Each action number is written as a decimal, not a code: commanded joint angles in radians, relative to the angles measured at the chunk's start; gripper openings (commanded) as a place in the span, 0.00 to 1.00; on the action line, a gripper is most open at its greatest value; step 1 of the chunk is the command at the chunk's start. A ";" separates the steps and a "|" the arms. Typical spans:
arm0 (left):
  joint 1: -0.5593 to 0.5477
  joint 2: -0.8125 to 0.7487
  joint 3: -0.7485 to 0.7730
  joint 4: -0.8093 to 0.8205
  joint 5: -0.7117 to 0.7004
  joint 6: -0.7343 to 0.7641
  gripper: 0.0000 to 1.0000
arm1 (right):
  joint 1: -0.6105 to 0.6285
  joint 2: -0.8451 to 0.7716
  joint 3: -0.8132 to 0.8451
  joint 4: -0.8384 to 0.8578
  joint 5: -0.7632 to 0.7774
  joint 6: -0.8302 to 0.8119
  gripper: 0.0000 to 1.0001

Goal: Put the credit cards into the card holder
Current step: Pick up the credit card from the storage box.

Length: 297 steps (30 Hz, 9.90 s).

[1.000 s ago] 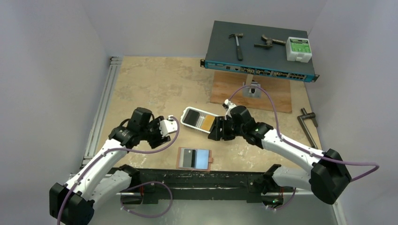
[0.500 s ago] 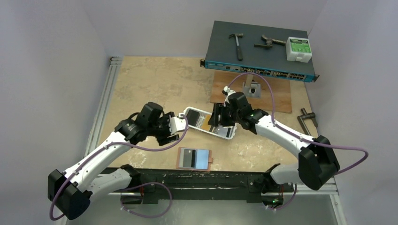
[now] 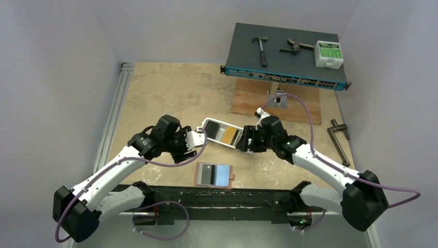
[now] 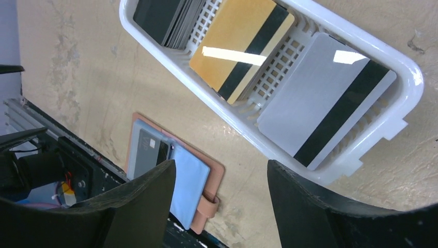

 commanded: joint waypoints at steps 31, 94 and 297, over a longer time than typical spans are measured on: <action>0.003 0.049 0.113 0.020 -0.049 0.001 0.70 | -0.002 0.460 0.282 0.131 0.084 0.037 0.71; 0.004 0.042 0.130 -0.030 -0.034 0.009 0.68 | 0.043 0.402 0.211 0.125 0.250 0.069 0.20; 0.384 0.109 0.333 -0.175 0.536 -0.037 0.45 | 0.298 -0.330 -0.179 0.271 0.024 0.195 0.00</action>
